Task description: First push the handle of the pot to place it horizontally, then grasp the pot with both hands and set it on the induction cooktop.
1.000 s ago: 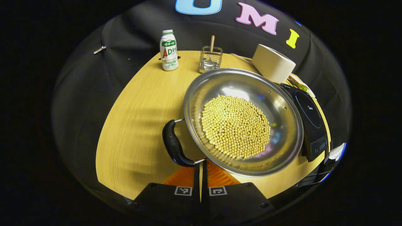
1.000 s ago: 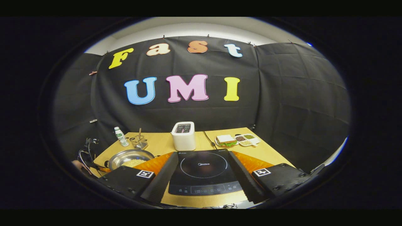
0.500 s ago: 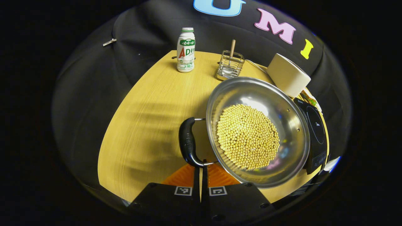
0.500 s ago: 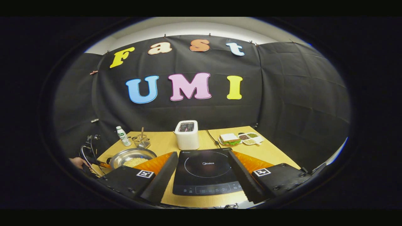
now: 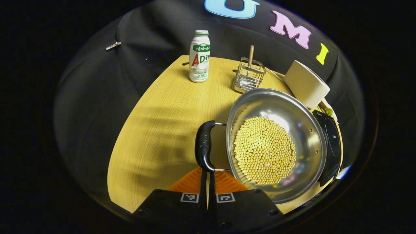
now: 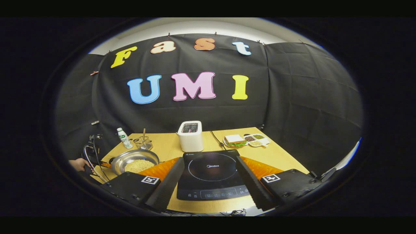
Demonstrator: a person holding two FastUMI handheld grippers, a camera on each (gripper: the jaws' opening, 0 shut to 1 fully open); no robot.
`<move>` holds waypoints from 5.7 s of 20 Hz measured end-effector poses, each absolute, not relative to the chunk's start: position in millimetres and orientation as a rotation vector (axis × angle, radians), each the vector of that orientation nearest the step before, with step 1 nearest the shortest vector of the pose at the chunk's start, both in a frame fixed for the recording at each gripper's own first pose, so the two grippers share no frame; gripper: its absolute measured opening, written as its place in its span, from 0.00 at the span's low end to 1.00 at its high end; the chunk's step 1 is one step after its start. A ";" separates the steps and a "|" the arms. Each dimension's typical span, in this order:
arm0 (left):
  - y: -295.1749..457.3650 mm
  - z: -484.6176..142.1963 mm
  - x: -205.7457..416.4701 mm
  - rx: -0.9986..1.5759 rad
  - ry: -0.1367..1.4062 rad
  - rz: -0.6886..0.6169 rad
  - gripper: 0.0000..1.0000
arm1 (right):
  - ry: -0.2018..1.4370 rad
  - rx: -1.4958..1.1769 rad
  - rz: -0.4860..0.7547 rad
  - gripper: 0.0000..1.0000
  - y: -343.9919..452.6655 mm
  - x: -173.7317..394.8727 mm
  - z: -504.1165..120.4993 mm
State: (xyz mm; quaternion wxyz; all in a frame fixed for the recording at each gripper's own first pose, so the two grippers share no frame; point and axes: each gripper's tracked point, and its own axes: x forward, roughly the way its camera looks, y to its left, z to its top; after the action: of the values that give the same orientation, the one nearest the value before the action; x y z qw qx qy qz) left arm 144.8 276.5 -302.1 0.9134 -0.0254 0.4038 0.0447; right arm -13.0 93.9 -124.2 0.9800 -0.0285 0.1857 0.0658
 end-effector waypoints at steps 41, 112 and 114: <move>256.9 -293.6 198.7 -0.091 0.697 -0.040 0.96 | 0.906 -0.005 0.417 0.99 300.3 81.1 -382.3; -44.1 -249.4 228.6 -0.063 0.711 -0.161 0.59 | 0.879 0.035 0.209 0.60 23.1 146.6 -303.4; -58.4 -253.7 230.4 -0.070 0.718 -0.162 0.59 | 0.879 0.034 0.207 0.60 10.4 151.5 -303.3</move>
State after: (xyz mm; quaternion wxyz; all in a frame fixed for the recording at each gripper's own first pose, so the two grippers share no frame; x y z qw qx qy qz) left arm 230.4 -58.4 -253.7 0.9325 -0.0344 0.3508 -0.0793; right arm 151.5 10.4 -303.3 0.8996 0.0165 0.4247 0.1000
